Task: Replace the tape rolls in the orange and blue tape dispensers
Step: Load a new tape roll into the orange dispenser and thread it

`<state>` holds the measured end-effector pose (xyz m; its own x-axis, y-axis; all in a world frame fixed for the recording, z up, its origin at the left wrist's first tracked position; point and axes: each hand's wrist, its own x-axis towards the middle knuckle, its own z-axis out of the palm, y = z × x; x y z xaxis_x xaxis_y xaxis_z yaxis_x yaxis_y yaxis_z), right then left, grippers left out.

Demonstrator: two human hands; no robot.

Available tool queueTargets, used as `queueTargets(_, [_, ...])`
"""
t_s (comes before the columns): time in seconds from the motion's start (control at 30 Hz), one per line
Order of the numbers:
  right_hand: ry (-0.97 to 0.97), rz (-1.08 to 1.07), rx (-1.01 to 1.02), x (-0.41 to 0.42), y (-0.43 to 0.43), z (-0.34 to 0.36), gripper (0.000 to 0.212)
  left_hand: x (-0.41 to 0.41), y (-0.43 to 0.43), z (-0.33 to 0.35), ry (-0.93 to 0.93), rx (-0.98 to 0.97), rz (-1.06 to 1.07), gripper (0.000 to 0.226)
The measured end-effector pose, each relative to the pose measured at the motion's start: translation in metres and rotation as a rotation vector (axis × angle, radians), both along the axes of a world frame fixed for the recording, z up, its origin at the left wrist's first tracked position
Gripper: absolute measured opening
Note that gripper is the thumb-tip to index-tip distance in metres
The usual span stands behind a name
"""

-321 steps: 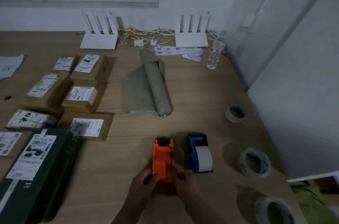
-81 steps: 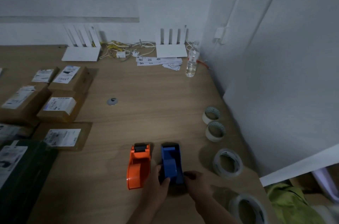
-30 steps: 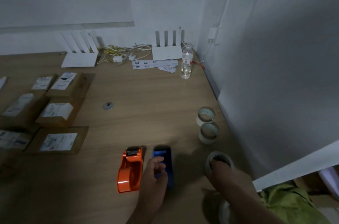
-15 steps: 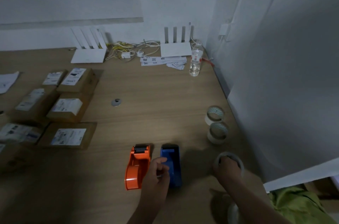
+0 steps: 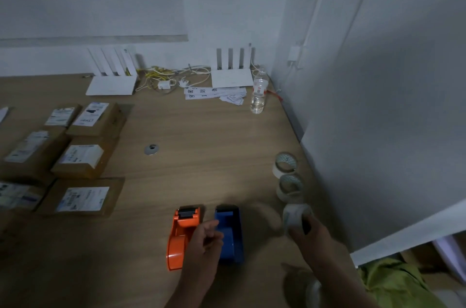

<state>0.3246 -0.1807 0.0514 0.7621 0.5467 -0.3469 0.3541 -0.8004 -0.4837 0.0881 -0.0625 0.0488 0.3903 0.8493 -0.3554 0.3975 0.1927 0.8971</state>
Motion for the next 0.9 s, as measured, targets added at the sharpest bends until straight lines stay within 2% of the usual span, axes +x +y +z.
queueTargets(0.13, [0.202,-0.186,0.433,-0.022,0.007,0.009,0.022,-0.01,0.005,0.003,-0.047,-0.001,0.04,0.033])
queueTargets(0.2, [0.263,-0.236,0.55,-0.029,0.01,0.017,0.007,-0.018,0.01,0.002,-0.079,-0.003,0.091,0.033])
queueTargets(0.37, [0.401,-0.267,0.821,-0.043,0.019,0.032,0.004,-0.048,0.03,-0.008,-0.138,0.019,0.248,0.046])
queueTargets(0.47, [0.487,-0.254,0.877,-0.05,0.026,0.035,0.014,-0.068,0.038,-0.012,-0.1,0.055,0.293,0.048])
queueTargets(0.57, [0.505,-0.207,0.907,-0.059,0.032,0.037,0.007,-0.083,0.04,-0.019,-0.043,0.036,0.355,0.046])
queueTargets(0.63, [0.485,-0.174,0.909,-0.065,0.033,0.039,0.007,-0.086,0.037,-0.021,-0.043,0.0,0.369,0.026])
queueTargets(0.83, [0.514,-0.098,0.918,-0.074,0.033,0.043,0.011,-0.089,0.04,-0.06,0.08,-0.101,0.295,0.031])
queueTargets(0.9, [0.534,-0.09,0.91,-0.078,0.032,0.042,0.01,-0.086,0.04,-0.062,0.113,-0.099,0.251,0.023])
